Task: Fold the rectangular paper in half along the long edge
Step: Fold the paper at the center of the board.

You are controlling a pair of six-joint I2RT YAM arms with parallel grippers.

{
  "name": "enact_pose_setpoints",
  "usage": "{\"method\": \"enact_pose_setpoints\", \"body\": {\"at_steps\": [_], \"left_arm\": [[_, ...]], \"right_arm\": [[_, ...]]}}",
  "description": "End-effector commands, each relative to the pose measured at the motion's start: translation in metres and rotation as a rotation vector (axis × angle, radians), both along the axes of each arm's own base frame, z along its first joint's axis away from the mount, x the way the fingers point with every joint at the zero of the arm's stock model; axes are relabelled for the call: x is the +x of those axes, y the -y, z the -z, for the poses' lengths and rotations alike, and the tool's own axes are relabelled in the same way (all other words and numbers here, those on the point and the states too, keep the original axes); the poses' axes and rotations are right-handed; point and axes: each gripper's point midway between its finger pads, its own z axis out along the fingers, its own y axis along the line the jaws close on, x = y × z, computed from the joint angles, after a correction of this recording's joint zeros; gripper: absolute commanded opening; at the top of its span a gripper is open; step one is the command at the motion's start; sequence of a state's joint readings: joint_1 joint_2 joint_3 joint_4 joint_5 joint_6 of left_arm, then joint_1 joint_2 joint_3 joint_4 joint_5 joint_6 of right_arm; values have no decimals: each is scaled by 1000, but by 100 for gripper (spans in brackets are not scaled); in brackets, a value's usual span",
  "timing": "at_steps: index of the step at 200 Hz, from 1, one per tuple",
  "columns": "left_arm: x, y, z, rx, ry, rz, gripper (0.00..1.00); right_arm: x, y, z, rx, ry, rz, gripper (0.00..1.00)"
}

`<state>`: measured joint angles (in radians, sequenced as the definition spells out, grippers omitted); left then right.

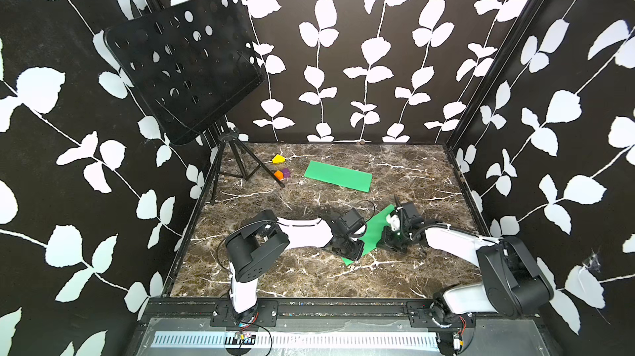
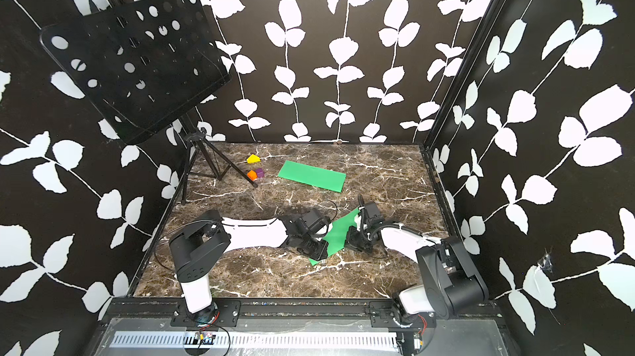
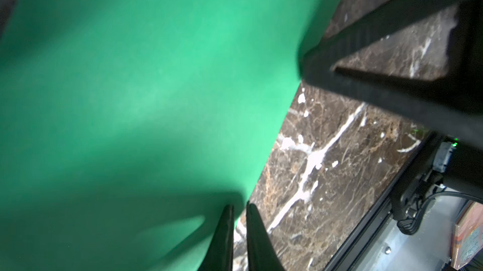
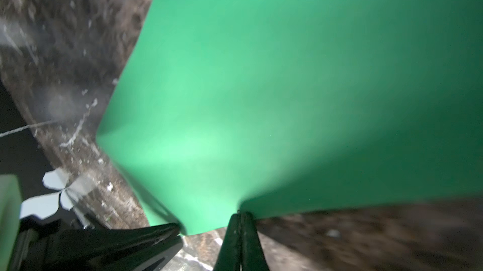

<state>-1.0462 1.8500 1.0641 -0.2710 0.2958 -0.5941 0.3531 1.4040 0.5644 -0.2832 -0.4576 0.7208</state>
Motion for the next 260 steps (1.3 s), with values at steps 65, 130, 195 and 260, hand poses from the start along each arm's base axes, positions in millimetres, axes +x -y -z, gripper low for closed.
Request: {"method": "enact_pose_setpoints", "body": {"at_steps": [65,130,195,260], "left_arm": [[-10,-43,34,163,-50,-32,15],[-7,-46,33,162,-53,-44,15],[-6,-46,34,160,-58,-44,15],[-7,-49,34,157,-53,-60,15]], "right_arm": [[18,55,14,-188,-48,97,0],[23,28,-22,-39,64,79,0],[18,-21,-11,1,52,-3,0],[19,28,11,-184,11,56,0]]}}
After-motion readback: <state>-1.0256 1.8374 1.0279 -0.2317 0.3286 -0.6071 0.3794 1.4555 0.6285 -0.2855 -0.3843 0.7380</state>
